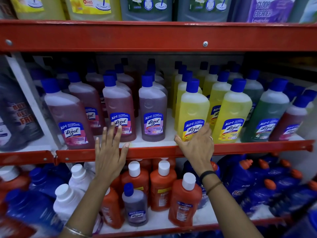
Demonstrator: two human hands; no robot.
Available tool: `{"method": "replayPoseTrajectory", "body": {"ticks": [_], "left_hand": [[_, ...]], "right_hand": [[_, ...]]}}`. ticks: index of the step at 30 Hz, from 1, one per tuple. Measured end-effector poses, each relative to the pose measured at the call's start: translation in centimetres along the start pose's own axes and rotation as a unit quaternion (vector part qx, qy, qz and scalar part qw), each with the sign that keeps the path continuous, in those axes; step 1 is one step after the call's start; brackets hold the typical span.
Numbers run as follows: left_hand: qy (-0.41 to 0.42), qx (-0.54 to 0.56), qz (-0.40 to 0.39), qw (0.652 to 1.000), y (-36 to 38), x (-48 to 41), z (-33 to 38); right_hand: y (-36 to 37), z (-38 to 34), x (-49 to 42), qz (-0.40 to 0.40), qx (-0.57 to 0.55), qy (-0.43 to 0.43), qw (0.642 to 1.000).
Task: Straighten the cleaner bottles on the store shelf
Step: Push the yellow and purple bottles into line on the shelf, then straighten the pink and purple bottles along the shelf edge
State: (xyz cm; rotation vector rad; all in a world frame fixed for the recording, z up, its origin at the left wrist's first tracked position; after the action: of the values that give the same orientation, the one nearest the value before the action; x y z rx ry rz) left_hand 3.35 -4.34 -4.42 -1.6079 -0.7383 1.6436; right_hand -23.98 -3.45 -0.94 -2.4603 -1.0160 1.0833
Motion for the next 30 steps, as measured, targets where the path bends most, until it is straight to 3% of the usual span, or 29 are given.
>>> {"method": "replayPoseTrajectory", "body": {"ticks": [5,8,11,14,23,30], "left_hand": [[0.019,0.005,-0.014,1.0,0.0,0.1,-0.5],[0.034,-0.017,-0.025,0.999,0.4,0.6,-1.4],[0.045,-0.043,-0.036,0.997,0.9,1.1,-2.4],[0.063,-0.05,-0.043,0.996,1.1,1.1,-3.0],[0.074,-0.049,-0.037,0.995,1.3,0.9,-3.3],[0.077,-0.057,-0.033,0.995,0.9,0.9,-3.1]], "right_hand": [[0.0,0.0,0.0,-0.001,-0.012,0.0,1.0],[-0.1,0.3,1.5,0.04,-0.043,-0.015,0.998],[0.0,-1.3,4.5,0.105,-0.171,-0.108,0.974],[1.7,-4.5,5.9,0.071,-0.231,-0.181,0.953],[7.3,-10.1,1.4,-0.061,-0.083,0.015,0.995],[6.4,-10.1,1.9,-0.037,-0.039,0.004,0.999]]}}
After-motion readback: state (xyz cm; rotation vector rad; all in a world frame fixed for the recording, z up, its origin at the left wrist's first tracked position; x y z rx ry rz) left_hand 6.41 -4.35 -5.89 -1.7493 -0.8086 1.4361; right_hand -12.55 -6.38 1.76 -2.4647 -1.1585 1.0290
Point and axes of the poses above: each hand's wrist, its own x-axis away from the middle knuckle, its own y-axis out of the palm, z = x × y, the point moved 3 cm from there along -x, towards the middle knuckle, and after that the axes turned 15 degrees about -x, right-handed, at the moved point
